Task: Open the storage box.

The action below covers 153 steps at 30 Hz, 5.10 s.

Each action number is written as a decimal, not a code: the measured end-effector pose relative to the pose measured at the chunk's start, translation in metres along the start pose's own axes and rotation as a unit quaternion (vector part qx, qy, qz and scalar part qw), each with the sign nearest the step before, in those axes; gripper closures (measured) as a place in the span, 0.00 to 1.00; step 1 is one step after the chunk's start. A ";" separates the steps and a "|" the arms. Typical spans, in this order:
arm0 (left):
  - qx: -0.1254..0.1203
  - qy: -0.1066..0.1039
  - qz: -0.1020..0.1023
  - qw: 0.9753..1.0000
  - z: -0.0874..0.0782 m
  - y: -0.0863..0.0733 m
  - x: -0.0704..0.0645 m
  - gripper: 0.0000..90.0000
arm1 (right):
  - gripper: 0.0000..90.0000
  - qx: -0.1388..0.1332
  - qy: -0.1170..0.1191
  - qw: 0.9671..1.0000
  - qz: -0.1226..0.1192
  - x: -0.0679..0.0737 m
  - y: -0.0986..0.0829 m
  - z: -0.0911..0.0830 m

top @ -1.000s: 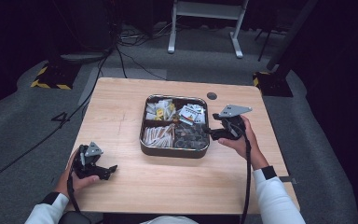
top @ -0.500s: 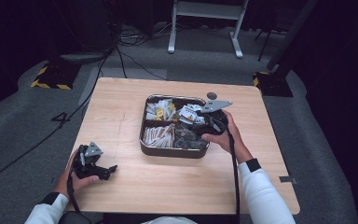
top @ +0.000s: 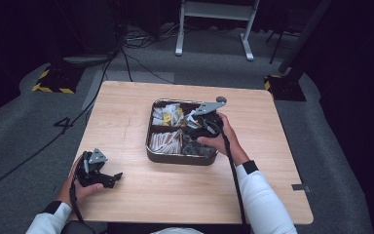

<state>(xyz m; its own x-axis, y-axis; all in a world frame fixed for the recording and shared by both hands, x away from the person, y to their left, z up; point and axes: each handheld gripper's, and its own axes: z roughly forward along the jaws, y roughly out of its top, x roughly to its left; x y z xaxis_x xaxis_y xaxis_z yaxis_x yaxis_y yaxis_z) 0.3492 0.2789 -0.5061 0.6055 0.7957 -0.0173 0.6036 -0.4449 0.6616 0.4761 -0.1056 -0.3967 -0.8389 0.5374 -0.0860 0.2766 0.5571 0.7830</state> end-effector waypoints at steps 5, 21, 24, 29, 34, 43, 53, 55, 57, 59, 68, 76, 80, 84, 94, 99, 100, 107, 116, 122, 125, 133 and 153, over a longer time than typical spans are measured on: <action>-0.001 0.001 0.000 1.000 0.000 0.000 0.000 0.01 | 0.35 0.006 0.005 1.000 0.003 0.000 0.001 0.014; 0.000 -0.002 0.001 1.000 0.000 0.000 0.000 0.01 | 0.37 0.018 0.004 0.999 0.034 -0.012 -0.002 0.041; 0.000 -0.002 0.001 1.000 0.000 0.000 0.000 0.01 | 0.38 0.028 0.001 0.999 0.039 -0.017 -0.004 0.048; 0.000 -0.002 0.001 1.000 0.000 0.000 0.000 0.01 | 0.41 0.033 -0.003 0.998 0.046 -0.020 -0.006 0.054; 0.000 -0.002 0.001 1.000 0.000 0.000 0.000 0.01 | 0.47 0.043 -0.011 0.998 0.049 -0.021 -0.008 0.060; 0.000 -0.001 0.002 1.000 0.000 0.000 0.000 0.01 | 0.62 0.039 0.008 0.998 0.051 -0.022 -0.006 0.064; 0.000 -0.001 0.001 1.000 0.000 0.000 0.000 0.01 | 0.66 0.046 0.001 0.998 0.048 -0.021 -0.003 0.063; 0.000 -0.001 0.001 1.000 0.000 0.000 0.000 0.01 | 0.66 0.045 0.000 0.998 0.048 -0.021 -0.003 0.063; 0.000 -0.001 0.001 1.000 0.000 0.000 0.000 0.01 | 0.66 0.046 -0.003 0.998 0.047 -0.021 -0.003 0.063; 0.000 -0.002 0.001 1.000 0.000 0.000 0.000 0.01 | 0.66 0.049 -0.004 0.998 0.046 -0.021 -0.002 0.063; 0.000 -0.001 0.002 1.000 0.000 0.000 0.000 0.01 | 0.66 0.045 -0.003 0.998 0.042 -0.022 0.002 0.058; 0.000 -0.002 0.001 1.000 0.000 0.000 0.000 0.01 | 0.66 0.040 -0.010 0.998 0.039 -0.023 0.005 0.049; 0.000 -0.002 0.001 1.000 0.000 0.000 0.000 0.01 | 0.66 0.038 -0.015 0.998 0.038 -0.025 0.006 0.043; 0.000 -0.003 0.003 1.000 0.000 -0.001 0.000 0.01 | 0.66 0.035 -0.021 0.998 0.038 -0.028 0.007 0.034; 0.000 -0.003 0.003 1.000 -0.001 -0.001 0.000 0.01 | 0.66 0.033 -0.031 0.998 0.043 -0.037 0.002 0.008; 0.000 -0.003 0.003 1.000 0.000 -0.001 0.000 0.01 | 0.66 0.032 -0.034 0.998 0.044 -0.040 -0.003 -0.003; 0.000 -0.003 0.003 1.000 0.000 -0.001 0.000 0.01 | 0.66 0.032 -0.036 0.998 0.043 -0.040 -0.004 -0.006; 0.000 -0.003 0.003 1.000 0.000 -0.001 0.000 0.01 | 0.66 0.033 -0.043 0.998 0.039 -0.043 -0.008 -0.023; 0.000 -0.003 0.003 1.000 0.000 -0.001 0.000 0.01 | 0.66 0.036 -0.060 0.997 0.046 -0.053 -0.025 -0.054; 0.000 -0.003 0.003 1.000 0.000 -0.001 0.000 0.01 | 0.66 0.044 -0.075 0.995 0.050 -0.060 -0.039 -0.071; 0.000 -0.003 0.003 1.000 0.000 -0.001 0.000 0.01 | 0.66 0.044 -0.078 0.995 0.054 -0.063 -0.042 -0.075; 0.000 -0.003 0.003 1.000 0.000 -0.001 0.000 0.01 | 0.66 0.042 -0.089 0.993 0.067 -0.074 -0.057 -0.092; 0.000 -0.003 0.003 1.000 -0.001 -0.001 0.000 0.01 | 0.66 0.047 -0.107 0.989 0.093 -0.092 -0.092 -0.117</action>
<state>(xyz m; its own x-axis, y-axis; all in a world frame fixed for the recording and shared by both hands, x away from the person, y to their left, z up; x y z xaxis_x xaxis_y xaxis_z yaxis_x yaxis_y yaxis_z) 0.3488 0.2797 -0.5061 0.6121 0.7906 -0.0171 0.5997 -0.4500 0.6617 0.4728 -0.2805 -0.3885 -0.6535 0.7524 -0.0829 0.4679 0.4876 0.7371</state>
